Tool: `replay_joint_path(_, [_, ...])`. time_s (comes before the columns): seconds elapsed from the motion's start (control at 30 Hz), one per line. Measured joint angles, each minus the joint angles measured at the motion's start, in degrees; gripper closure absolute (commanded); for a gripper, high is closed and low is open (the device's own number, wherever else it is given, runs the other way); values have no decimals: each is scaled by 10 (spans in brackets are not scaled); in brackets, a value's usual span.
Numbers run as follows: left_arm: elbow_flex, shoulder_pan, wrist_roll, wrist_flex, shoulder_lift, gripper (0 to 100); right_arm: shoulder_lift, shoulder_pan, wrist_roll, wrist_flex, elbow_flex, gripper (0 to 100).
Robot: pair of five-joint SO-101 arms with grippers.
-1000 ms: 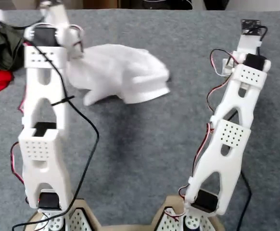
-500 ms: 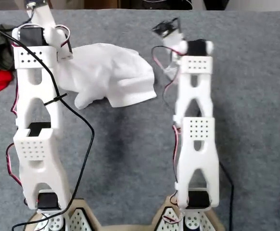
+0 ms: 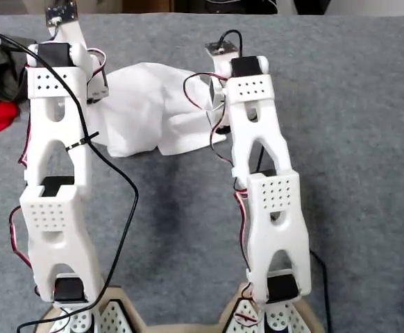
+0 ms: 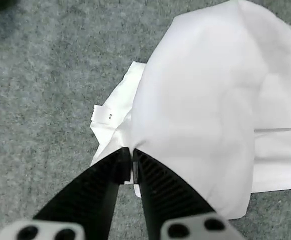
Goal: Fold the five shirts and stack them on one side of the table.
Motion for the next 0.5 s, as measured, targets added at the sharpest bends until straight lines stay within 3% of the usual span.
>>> replay_joint_path(0.5, [2, 0, 0, 0, -1, 981, -1, -1, -9, -9, -8, 990])
